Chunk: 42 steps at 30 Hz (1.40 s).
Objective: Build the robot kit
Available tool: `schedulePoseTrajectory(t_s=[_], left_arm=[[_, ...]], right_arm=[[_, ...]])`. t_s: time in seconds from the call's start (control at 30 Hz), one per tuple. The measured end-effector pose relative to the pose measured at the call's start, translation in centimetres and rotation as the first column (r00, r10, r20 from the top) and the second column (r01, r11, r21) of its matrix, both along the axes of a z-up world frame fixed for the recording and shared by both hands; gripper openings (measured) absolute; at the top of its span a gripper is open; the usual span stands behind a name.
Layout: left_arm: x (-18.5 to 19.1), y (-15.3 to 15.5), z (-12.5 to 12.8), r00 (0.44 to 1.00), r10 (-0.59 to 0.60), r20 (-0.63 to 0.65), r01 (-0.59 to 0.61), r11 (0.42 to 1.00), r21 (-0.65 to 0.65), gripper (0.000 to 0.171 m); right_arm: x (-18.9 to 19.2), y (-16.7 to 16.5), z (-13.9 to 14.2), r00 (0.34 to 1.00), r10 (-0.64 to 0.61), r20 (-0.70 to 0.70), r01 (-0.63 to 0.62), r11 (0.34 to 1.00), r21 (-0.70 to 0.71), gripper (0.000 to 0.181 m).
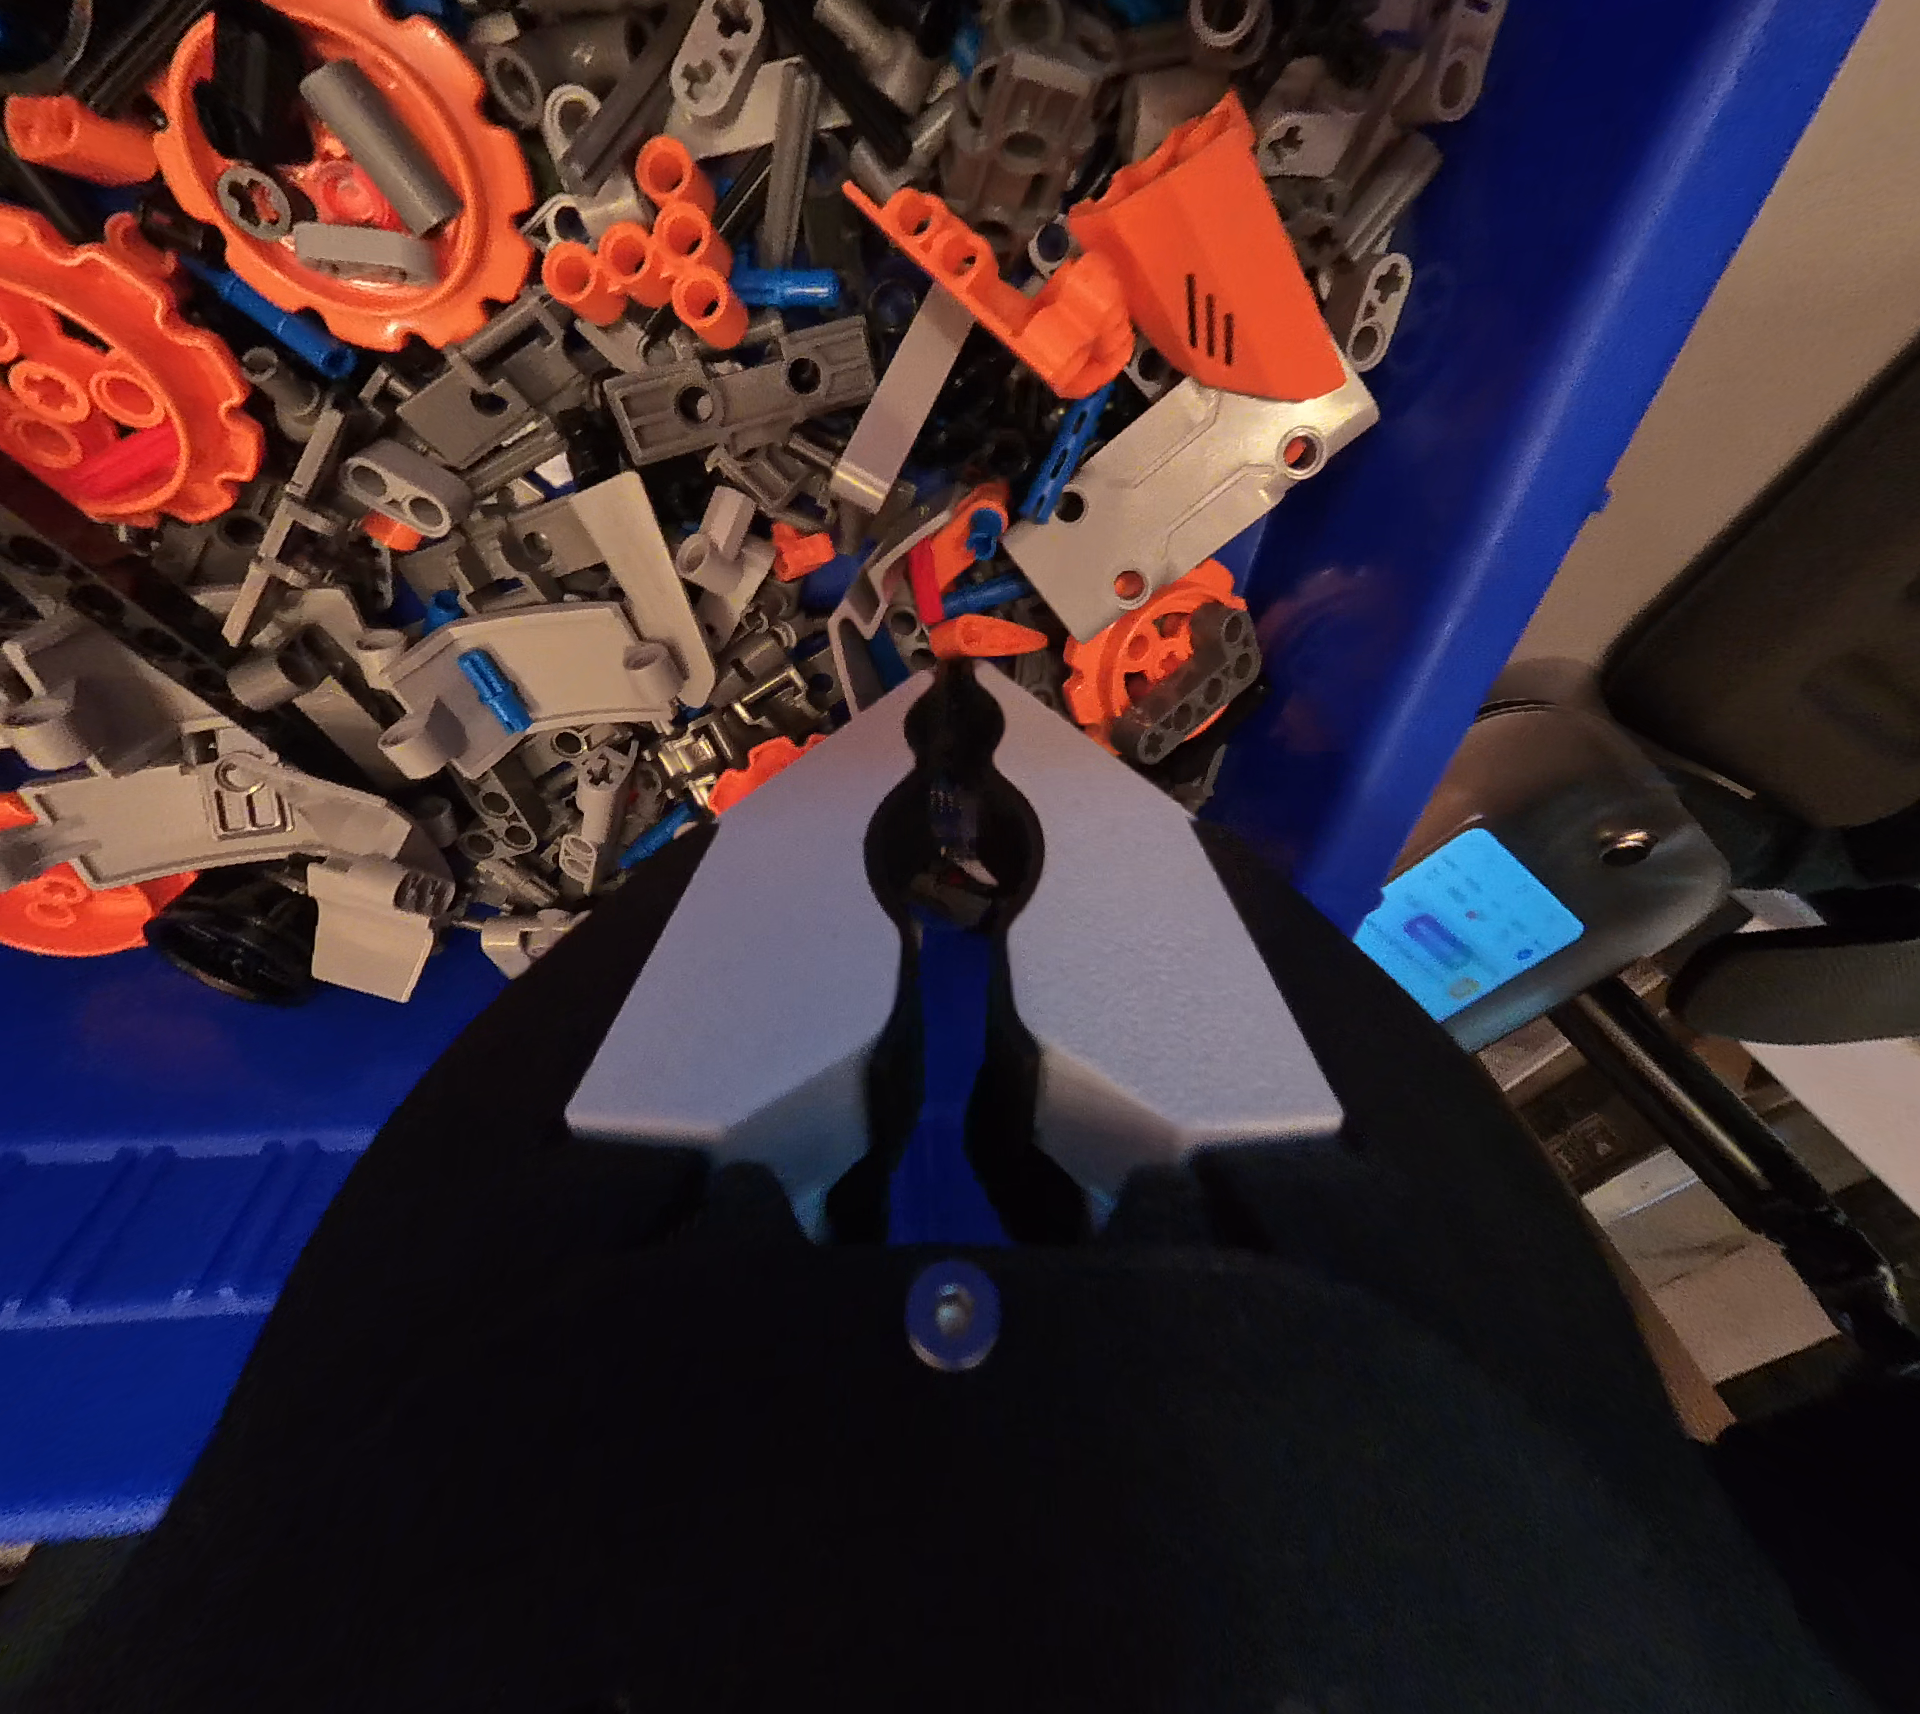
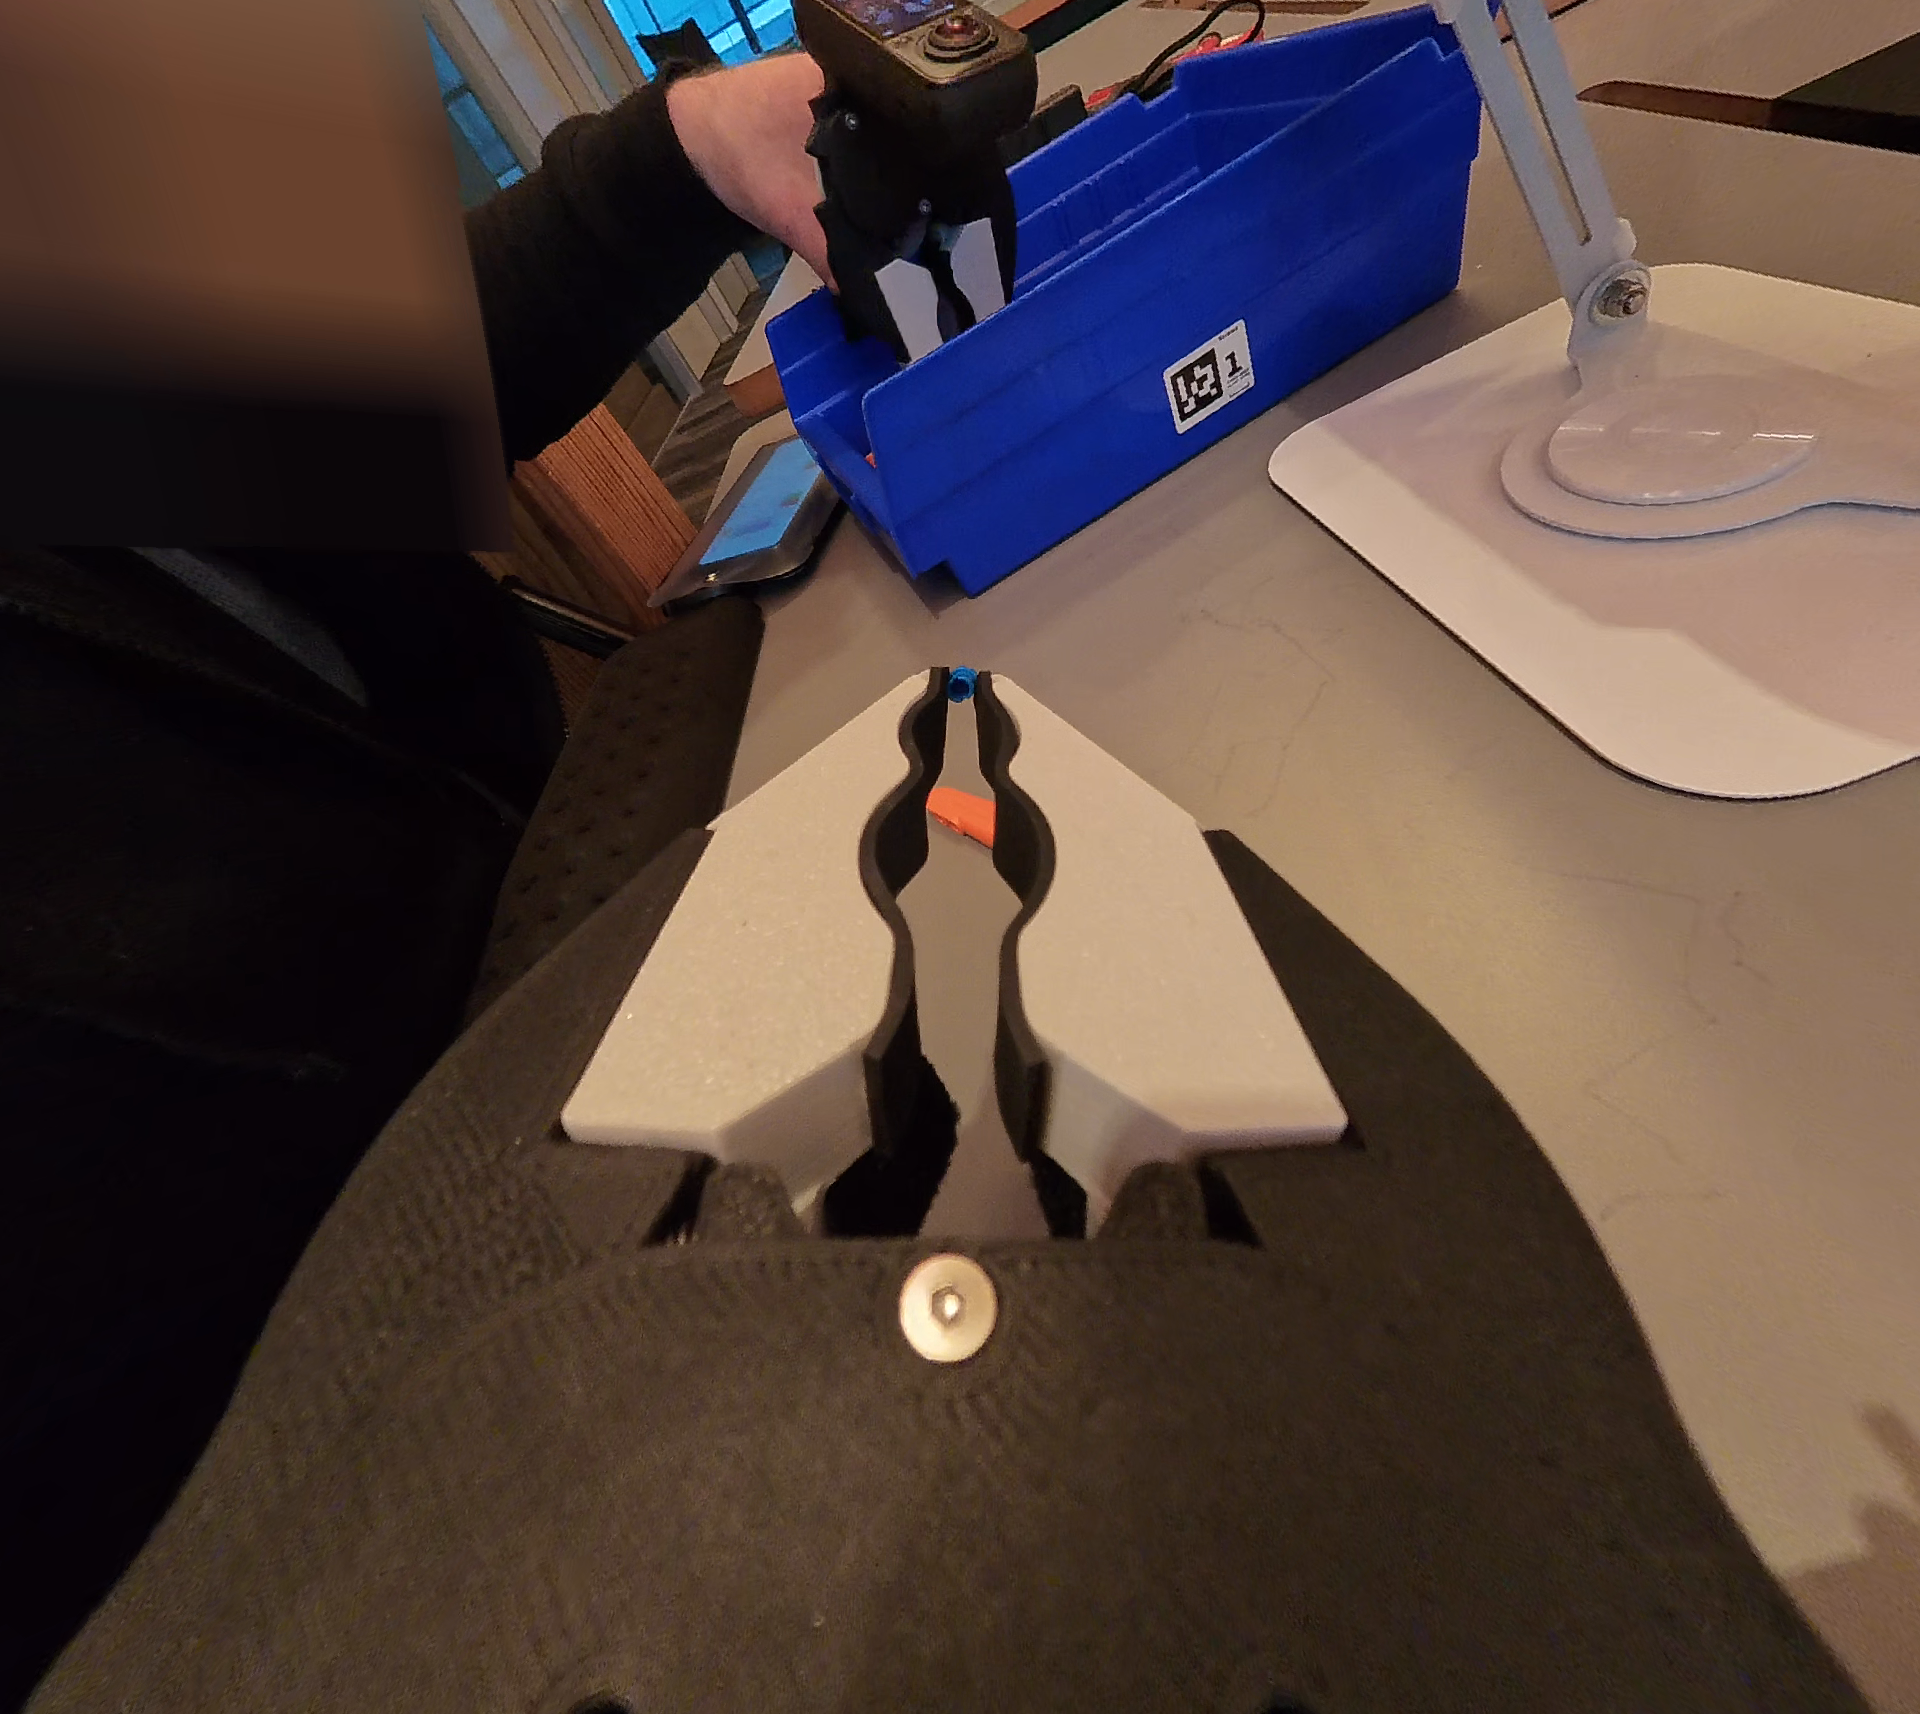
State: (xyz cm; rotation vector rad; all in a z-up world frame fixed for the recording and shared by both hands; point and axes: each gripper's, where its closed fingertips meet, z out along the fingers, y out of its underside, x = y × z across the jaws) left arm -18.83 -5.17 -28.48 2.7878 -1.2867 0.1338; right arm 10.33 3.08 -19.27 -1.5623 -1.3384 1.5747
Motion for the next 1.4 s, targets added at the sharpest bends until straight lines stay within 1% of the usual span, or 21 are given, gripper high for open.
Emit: schedulePoseTrajectory(t_s=[0.07,0.33,0.47,0.53,0.57,0.6,0.63,0.67,0.73,0.77,0.9,0.97,1.03,1.17,1.23,1.33,1.4], left_arm=[[-0.1,0.0,0.0,1.0,0.014,0.021,-0.014,1.0,0.004,0.0],[-2.2,2.0,1.0,0.996,0.088,-0.024,-0.084,0.988,0.127,0.0],[-2.6,3.1,1.6,0.996,0.089,-0.025,-0.082,0.979,0.186,0.0],[-2.1,2.6,1.6,0.997,0.074,0.0,-0.073,0.985,0.154,0.0],[-2.0,2.3,1.4,0.998,0.066,0.005,-0.066,0.989,0.136,0.003],[-1.6,1.6,1.2,0.998,0.063,0.026,-0.066,0.994,0.092,0.013],[-1.6,1.5,0.9,0.998,0.053,0.024,-0.055,0.995,0.086,0.021],[-1.7,1.8,0.7,0.999,0.043,0.012,-0.044,0.994,0.102,0.022],[-1.6,1.7,0.3,0.999,0.045,0.003,-0.045,0.995,0.089,0.021],[-1.6,1.9,0.2,0.999,0.032,-0.008,-0.031,0.994,0.105,0.017],[-1.5,2.2,0.2,1.0,0.02,-0.013,-0.018,0.992,0.122,0.015],[-1.9,2.4,0.4,0.999,0.039,-0.021,-0.035,0.991,0.132,0.014],[-2.4,2.9,0.7,0.998,0.057,-0.018,-0.054,0.986,0.156,0.008],[-3.5,3.4,1.0,0.995,0.083,-0.048,-0.073,0.981,0.178,0.007],[-3.8,3.7,1.1,0.994,0.097,-0.043,-0.087,0.979,0.187,0.007],[-5.0,4.7,1.4,0.988,0.139,-0.062,-0.121,0.965,0.232,0.007],[-6.2,5.2,1.7,0.98,0.17,-0.098,-0.14,0.955,0.261,0.008]], right_arm=[[0.0,0.0,0.0,1.0,0.0,0.0,0.0,1.0,0.001,0.003],[0.0,0.0,0.0,1.0,-0.001,0.001,0.001,1.0,0.001,0.003],[0.0,0.0,0.0,1.0,-0.001,0.002,0.001,1.0,0.001,0.003],[0.0,0.0,0.0,1.0,-0.001,0.002,0.001,1.0,0.001,0.003],[0.0,0.0,0.0,1.0,-0.001,0.002,0.001,1.0,0.001,0.003],[0.0,0.0,0.0,1.0,-0.001,0.002,0.001,1.0,0.001,0.003],[0.0,0.0,-0.1,1.0,-0.001,0.003,0.001,1.0,0.001,0.003],[0.0,0.0,-0.1,1.0,-0.001,0.003,0.001,1.0,0.001,0.003],[0.0,0.0,-0.1,1.0,-0.001,0.004,0.001,1.0,0.002,0.003],[0.0,0.0,-0.1,1.0,-0.001,0.004,0.001,1.0,0.002,0.003],[0.0,0.0,-0.1,1.0,-0.001,0.005,0.001,1.0,0.002,0.003],[0.0,0.0,-0.1,1.0,-0.001,0.004,0.001,1.0,0.001,0.003],[0.0,0.0,-0.1,1.0,0.0,0.004,0.0,1.0,0.002,0.003],[0.0,0.0,-0.1,1.0,-0.001,0.005,0.001,1.0,0.001,0.003],[0.0,0.0,-0.1,1.0,0.0,0.006,0.0,1.0,0.001,0.003],[0.0,0.0,-0.1,1.0,-0.001,0.006,0.001,1.0,0.001,0.003],[0.0,0.0,-0.1,1.0,0.0,0.006,0.0,1.0,0.0,0.003]])
